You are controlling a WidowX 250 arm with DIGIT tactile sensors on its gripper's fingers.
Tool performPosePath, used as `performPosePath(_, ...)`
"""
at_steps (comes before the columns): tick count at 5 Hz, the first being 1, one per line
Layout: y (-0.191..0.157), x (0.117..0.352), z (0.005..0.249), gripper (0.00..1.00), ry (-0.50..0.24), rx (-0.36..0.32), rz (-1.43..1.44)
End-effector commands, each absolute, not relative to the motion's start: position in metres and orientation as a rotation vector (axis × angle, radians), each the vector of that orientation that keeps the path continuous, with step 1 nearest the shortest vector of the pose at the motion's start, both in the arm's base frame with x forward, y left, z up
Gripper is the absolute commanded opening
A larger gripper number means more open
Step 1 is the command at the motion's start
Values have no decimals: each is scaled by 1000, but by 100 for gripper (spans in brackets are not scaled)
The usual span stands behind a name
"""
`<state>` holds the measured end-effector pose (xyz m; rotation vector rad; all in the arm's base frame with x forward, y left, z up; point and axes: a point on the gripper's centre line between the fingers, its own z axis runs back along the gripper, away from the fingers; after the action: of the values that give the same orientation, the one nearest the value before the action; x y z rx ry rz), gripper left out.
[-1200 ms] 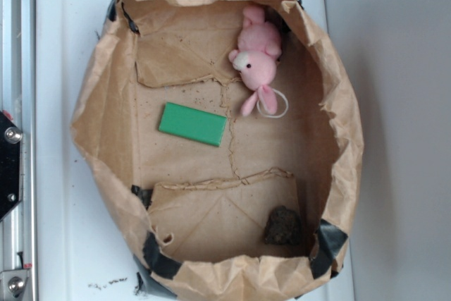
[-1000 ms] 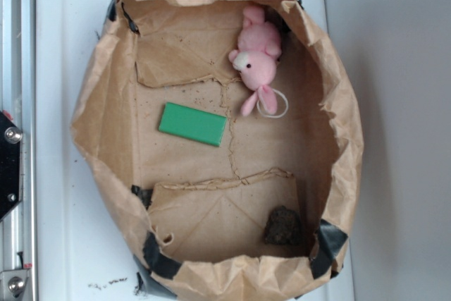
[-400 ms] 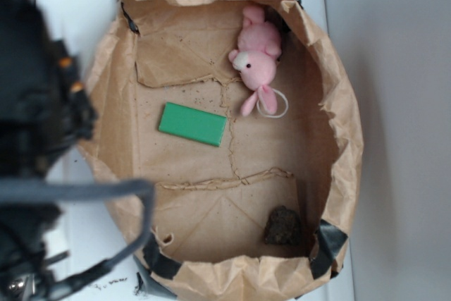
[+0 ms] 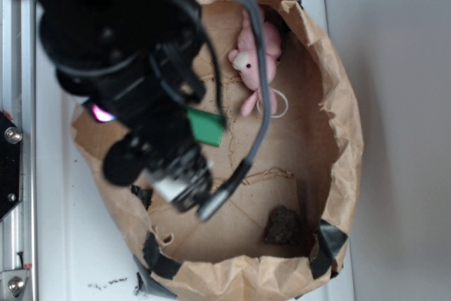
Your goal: Grab the pink bunny.
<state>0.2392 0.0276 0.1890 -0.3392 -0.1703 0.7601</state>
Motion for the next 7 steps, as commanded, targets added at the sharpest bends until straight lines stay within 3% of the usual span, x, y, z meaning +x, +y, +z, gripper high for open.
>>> performPosePath(1,44,285,156,100,-340,-309,920)
performPosePath(2,43,308,139,100,-397,-236,978)
performPosePath(5,57,335,106,100,-386,-191,993)
performPosePath(7,82,347,95,100,-399,-117,1064)
